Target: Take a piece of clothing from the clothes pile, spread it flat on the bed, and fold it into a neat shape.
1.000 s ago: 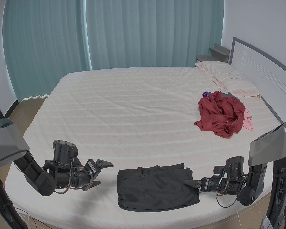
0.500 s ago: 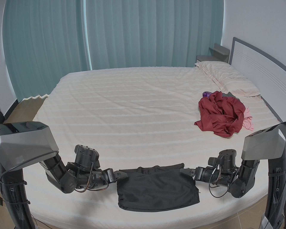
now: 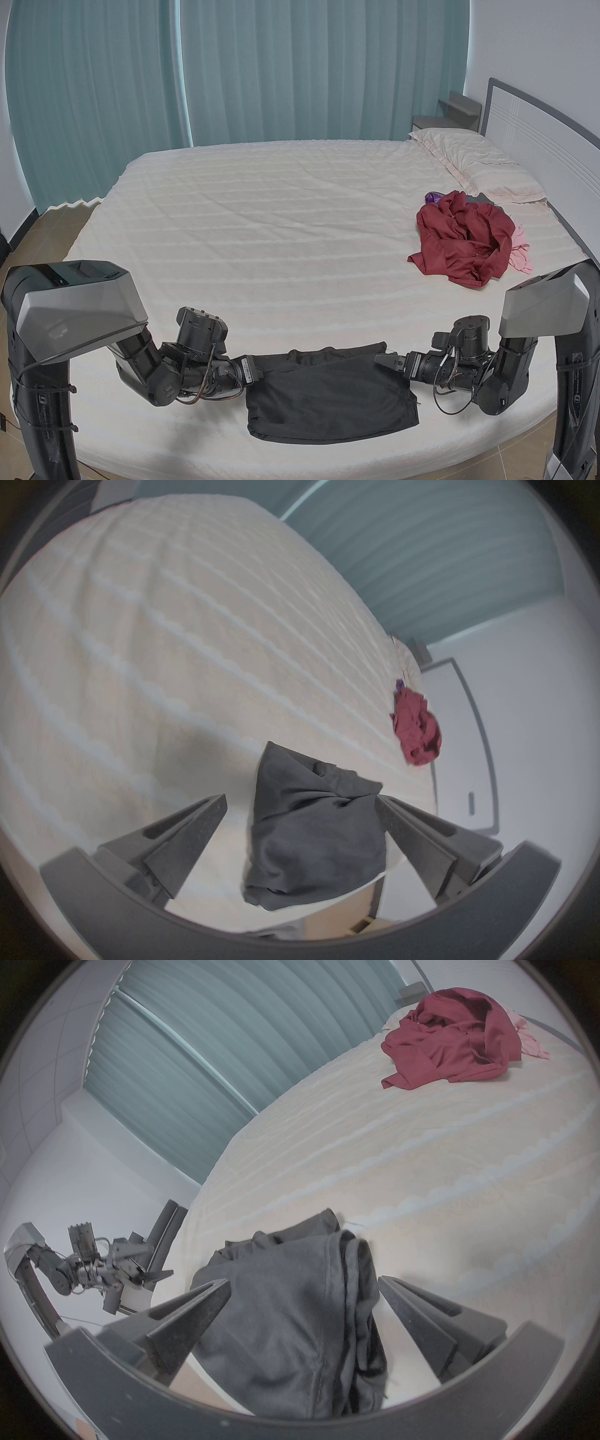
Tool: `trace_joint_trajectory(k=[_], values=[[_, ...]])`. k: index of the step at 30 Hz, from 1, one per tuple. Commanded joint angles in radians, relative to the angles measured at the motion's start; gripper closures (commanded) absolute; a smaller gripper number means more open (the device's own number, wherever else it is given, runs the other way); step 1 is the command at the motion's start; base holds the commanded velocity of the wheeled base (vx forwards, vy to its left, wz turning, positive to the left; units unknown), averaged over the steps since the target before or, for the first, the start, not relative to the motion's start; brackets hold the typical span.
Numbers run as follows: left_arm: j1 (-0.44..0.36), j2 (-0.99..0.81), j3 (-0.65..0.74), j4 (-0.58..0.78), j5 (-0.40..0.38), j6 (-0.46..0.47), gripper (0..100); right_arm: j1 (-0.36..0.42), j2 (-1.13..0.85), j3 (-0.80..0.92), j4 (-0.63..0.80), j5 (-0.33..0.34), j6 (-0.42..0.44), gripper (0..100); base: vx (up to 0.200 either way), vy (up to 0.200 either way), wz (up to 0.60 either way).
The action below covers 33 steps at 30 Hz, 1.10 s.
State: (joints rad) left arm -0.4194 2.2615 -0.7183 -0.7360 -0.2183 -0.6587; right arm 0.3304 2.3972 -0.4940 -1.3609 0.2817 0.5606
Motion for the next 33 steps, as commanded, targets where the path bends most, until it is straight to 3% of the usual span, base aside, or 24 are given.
trace_joint_trajectory(k=[1, 6, 14, 21, 22, 33], values=[[-0.007, 0.012, -0.010, 0.000, 0.019, -0.009, 100, -0.001, 0.019, -0.017, 0.000, 0.001, 0.001, 0, 0.000, 0.000, 0.00], [-0.002, 0.018, -0.013, -0.003, 0.025, -0.010, 100, -0.001, 0.022, -0.018, 0.002, 0.001, 0.001, 0, 0.000, 0.000, 0.00], [0.002, 0.016, -0.044, -0.008, 0.066, -0.110, 100, -0.002, 0.053, -0.054, 0.000, 0.001, 0.001, 0, 0.000, 0.000, 0.00], [0.002, 0.018, -0.046, -0.008, 0.065, -0.114, 100, -0.002, 0.059, -0.080, 0.002, 0.002, 0.002, 0, 0.000, 0.000, 0.00], [0.002, 0.018, -0.046, -0.006, 0.065, -0.114, 100, -0.004, 0.065, -0.084, 0.003, 0.002, 0.002, 100, 0.000, 0.000, 0.00], [0.010, 0.020, -0.046, -0.023, 0.068, -0.147, 100, -0.021, 0.072, -0.124, 0.045, -0.004, 0.004, 100, 0.000, 0.000, 0.00]])
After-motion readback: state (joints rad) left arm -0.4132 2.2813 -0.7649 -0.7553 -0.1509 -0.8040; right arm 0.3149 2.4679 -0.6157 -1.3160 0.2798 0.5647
